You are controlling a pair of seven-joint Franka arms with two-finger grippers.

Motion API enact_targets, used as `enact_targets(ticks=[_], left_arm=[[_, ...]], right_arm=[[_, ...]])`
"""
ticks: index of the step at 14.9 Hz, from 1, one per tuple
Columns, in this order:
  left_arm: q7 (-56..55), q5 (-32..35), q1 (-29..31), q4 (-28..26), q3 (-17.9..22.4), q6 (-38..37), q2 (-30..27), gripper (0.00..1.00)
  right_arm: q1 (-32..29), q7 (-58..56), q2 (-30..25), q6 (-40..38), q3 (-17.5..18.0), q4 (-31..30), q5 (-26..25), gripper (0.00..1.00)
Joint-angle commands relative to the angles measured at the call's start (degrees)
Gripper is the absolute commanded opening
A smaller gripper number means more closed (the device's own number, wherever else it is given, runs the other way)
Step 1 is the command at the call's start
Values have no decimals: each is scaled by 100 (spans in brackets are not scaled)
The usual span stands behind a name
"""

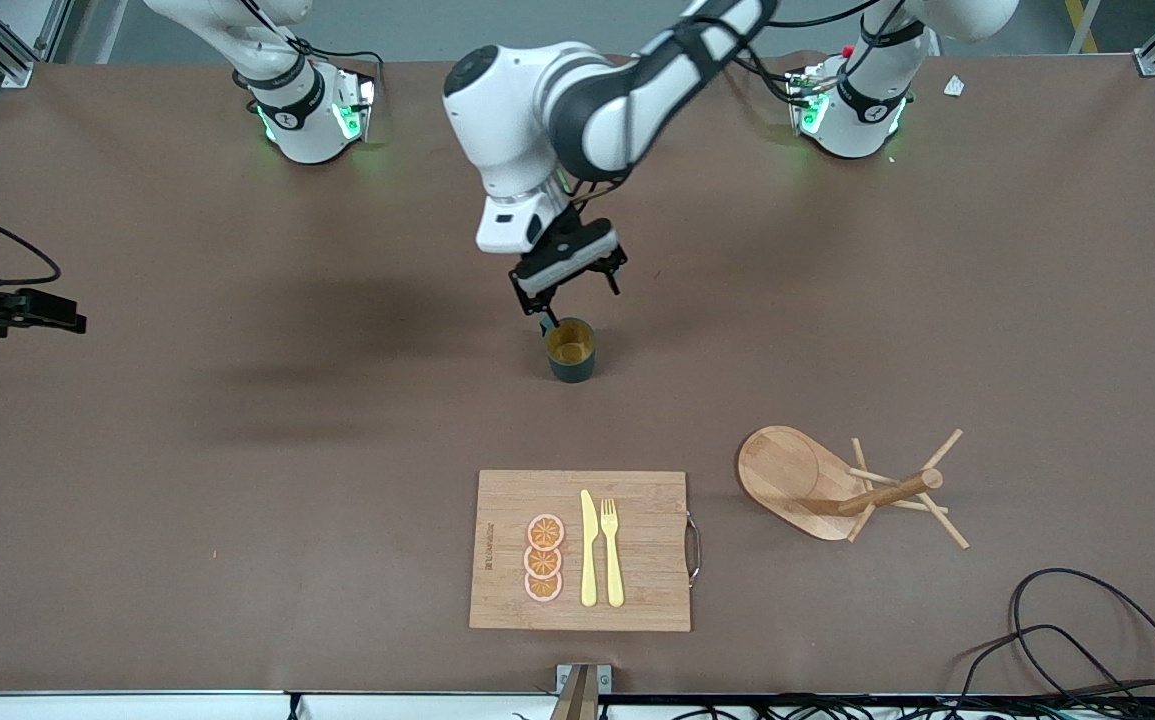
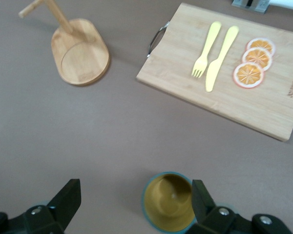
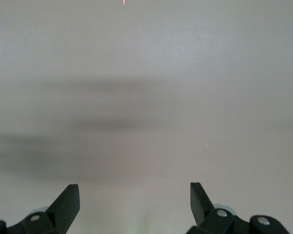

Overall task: Pass cup and hang on rack
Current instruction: 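Lower the left gripper onto the mug handle and grasp it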

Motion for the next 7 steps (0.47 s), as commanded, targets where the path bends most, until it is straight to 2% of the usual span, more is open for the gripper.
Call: enact_targets(ticks=[1,3,7], left_arm=[[-735,705,-547,549,257,-15,772,100],[-1201,821,-916,742,555,-7,1132,100],[-1966,830,-1541,769,1170,309,1686,100]], right_arm=[[-161,-33,105,-368,146,498,-70,100],[-152,-33,106,-483,146,588,-70,100],[-135,29,88,-519,146,588,1,100]])
